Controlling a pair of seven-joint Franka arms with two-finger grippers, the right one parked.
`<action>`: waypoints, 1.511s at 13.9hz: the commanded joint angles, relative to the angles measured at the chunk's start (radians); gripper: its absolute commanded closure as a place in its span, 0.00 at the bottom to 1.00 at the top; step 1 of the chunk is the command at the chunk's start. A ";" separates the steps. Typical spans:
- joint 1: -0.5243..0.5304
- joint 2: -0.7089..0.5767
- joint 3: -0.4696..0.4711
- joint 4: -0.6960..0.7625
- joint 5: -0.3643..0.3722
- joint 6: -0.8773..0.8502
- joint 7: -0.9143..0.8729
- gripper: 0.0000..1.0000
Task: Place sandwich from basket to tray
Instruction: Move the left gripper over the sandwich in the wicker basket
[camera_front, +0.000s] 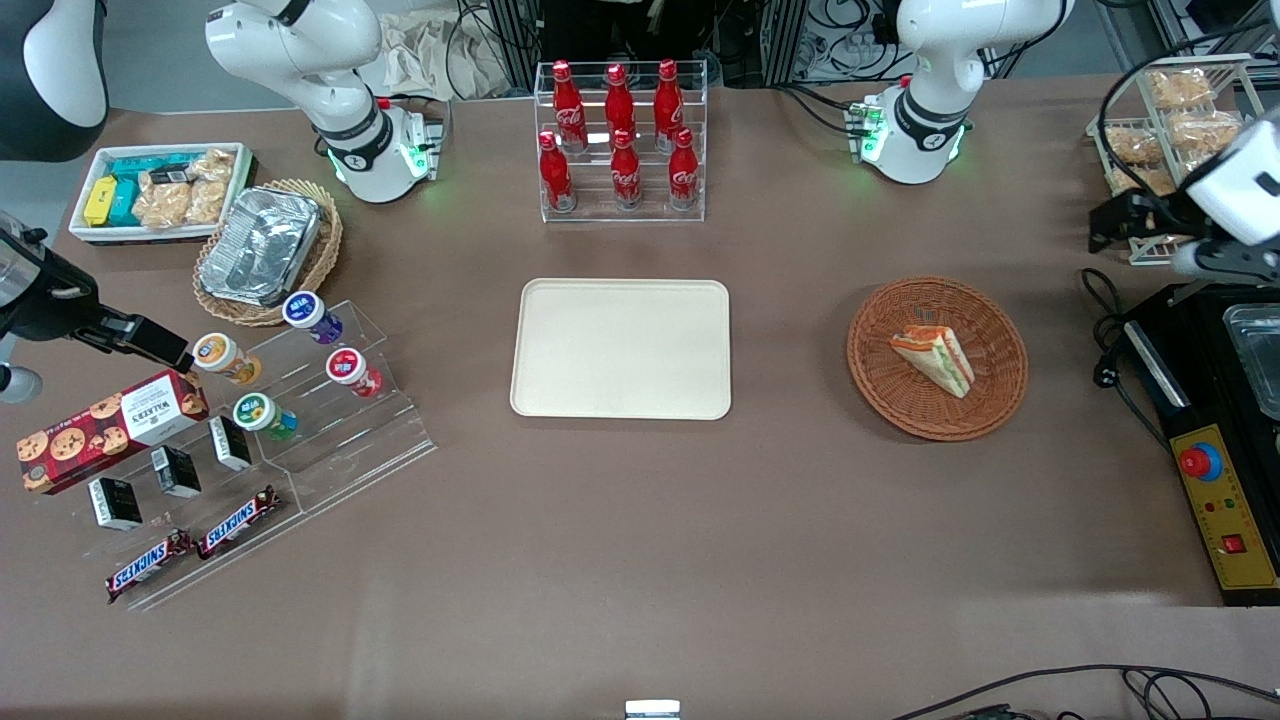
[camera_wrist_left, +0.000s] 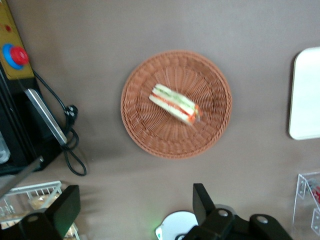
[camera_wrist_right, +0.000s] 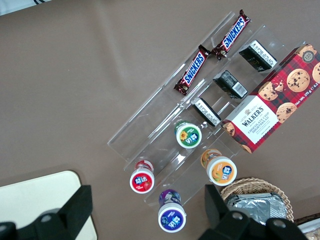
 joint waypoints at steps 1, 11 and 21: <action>-0.002 -0.117 -0.010 -0.186 -0.015 0.089 -0.078 0.00; -0.013 -0.142 -0.090 -0.495 0.001 0.474 -0.710 0.00; -0.064 0.073 -0.097 -0.599 0.158 0.748 -1.120 0.01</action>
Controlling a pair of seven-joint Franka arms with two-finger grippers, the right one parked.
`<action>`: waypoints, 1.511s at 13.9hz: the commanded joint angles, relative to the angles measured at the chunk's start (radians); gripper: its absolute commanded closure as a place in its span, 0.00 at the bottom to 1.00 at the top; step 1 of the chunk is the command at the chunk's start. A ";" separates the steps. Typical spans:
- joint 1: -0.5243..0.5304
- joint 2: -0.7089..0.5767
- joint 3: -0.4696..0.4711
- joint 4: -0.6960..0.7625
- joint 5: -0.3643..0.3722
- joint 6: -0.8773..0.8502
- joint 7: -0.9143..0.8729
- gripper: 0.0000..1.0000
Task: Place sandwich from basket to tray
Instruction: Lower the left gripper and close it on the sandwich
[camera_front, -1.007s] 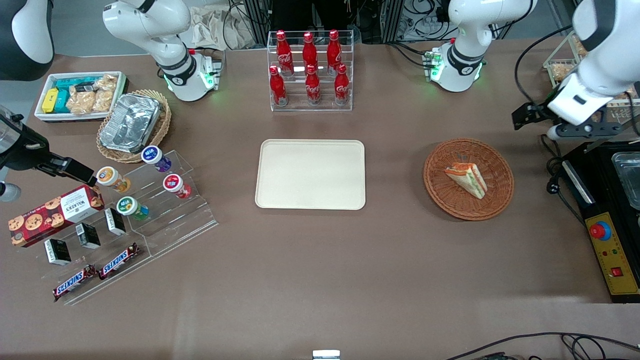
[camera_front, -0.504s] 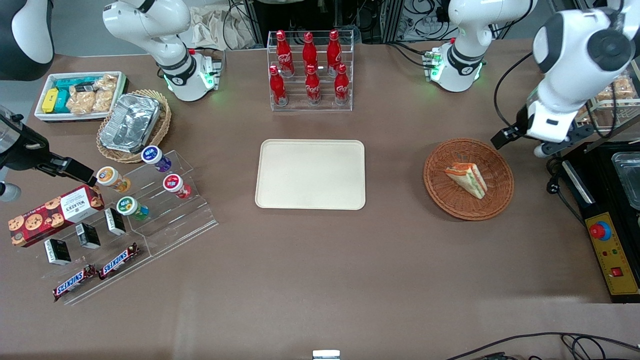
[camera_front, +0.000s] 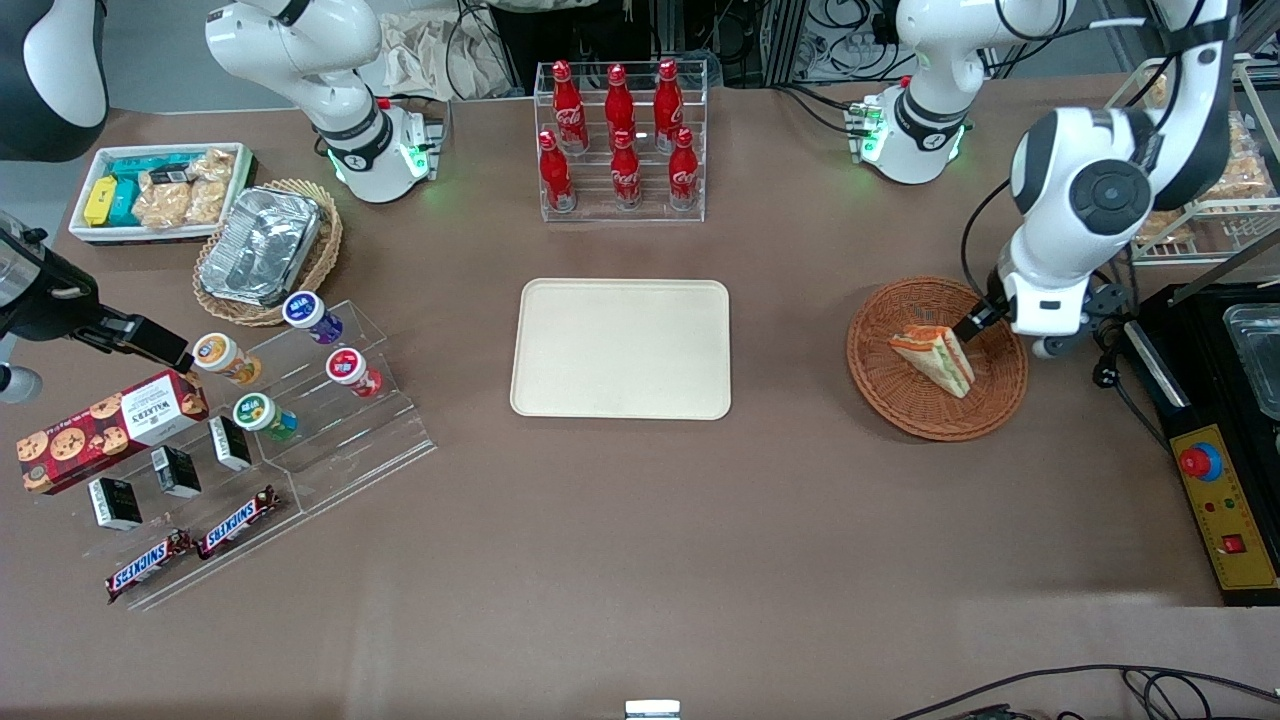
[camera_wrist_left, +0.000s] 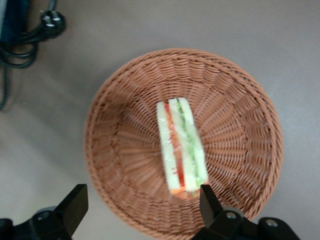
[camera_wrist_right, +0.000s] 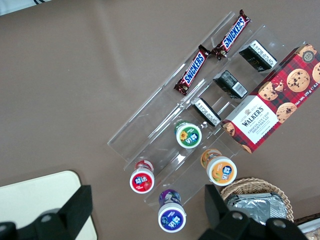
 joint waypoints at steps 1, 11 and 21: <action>-0.006 0.034 0.002 -0.043 0.019 0.108 -0.063 0.01; -0.007 0.105 0.003 -0.124 0.008 0.313 -0.192 0.01; -0.021 0.124 0.003 -0.157 0.014 0.388 -0.229 0.07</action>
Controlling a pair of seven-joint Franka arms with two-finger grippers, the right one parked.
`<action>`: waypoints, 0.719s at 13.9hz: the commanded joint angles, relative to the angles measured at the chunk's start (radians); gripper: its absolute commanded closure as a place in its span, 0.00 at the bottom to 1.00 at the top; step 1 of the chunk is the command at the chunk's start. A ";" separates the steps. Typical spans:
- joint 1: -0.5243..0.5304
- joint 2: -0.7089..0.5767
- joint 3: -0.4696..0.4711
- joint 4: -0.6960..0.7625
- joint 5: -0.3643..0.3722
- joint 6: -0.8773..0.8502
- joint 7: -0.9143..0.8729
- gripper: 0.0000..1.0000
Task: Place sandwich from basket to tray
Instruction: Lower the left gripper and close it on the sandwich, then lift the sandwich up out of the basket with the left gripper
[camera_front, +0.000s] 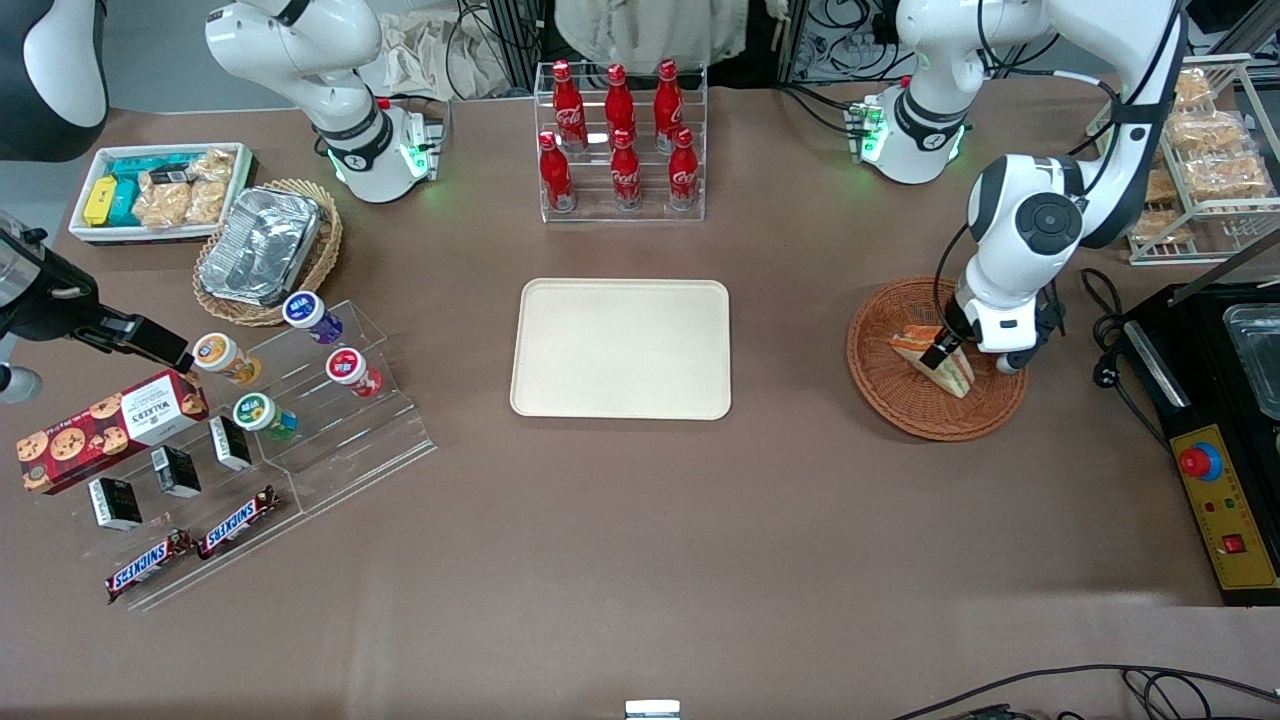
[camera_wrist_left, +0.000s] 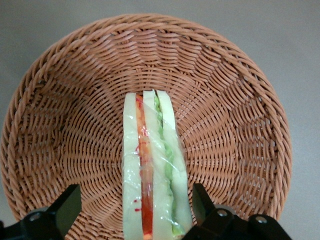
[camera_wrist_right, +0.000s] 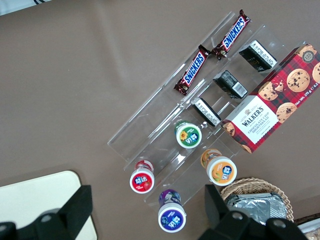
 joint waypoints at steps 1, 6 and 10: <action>-0.015 -0.001 0.003 -0.003 0.014 0.018 -0.041 0.16; -0.018 -0.005 0.001 0.101 0.019 -0.103 -0.053 0.93; -0.045 0.001 0.001 0.314 0.019 -0.452 0.054 1.00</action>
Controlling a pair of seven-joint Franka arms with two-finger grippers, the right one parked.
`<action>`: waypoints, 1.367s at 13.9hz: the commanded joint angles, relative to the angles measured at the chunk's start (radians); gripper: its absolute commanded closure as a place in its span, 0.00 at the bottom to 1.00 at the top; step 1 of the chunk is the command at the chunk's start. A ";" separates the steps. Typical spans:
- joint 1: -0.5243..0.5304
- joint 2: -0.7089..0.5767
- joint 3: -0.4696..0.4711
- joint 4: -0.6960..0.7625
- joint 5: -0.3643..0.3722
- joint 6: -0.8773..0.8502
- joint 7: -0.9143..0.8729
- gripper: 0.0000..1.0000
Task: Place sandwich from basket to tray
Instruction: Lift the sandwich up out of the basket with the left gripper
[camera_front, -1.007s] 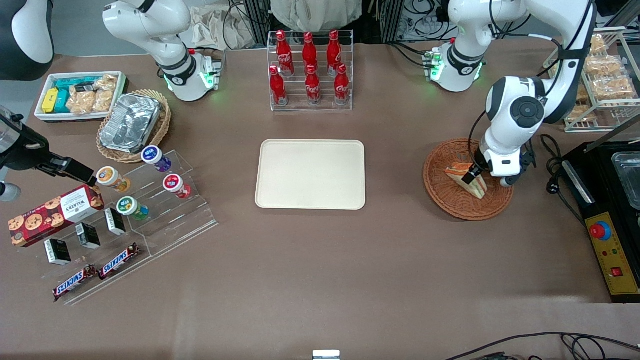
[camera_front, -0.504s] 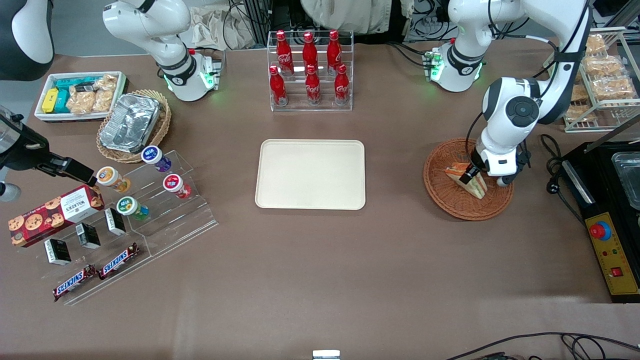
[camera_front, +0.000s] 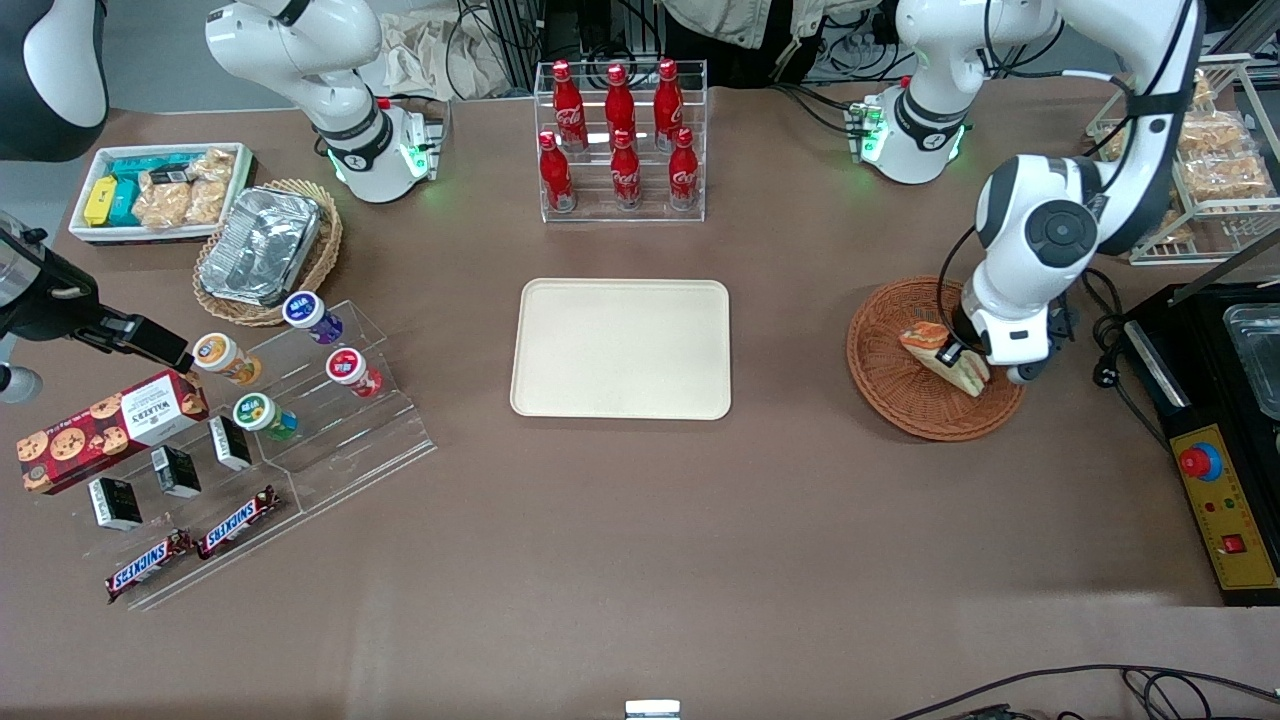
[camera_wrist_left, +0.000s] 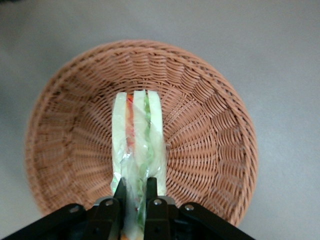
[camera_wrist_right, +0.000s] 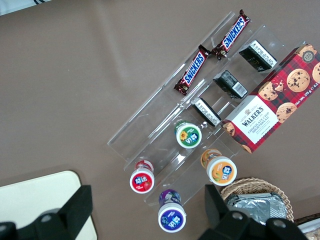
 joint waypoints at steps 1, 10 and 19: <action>-0.015 -0.003 0.002 0.136 0.016 -0.221 0.130 1.00; -0.016 -0.025 0.002 0.568 -0.035 -0.768 0.628 1.00; -0.036 -0.028 -0.142 0.591 -0.093 -0.831 0.618 1.00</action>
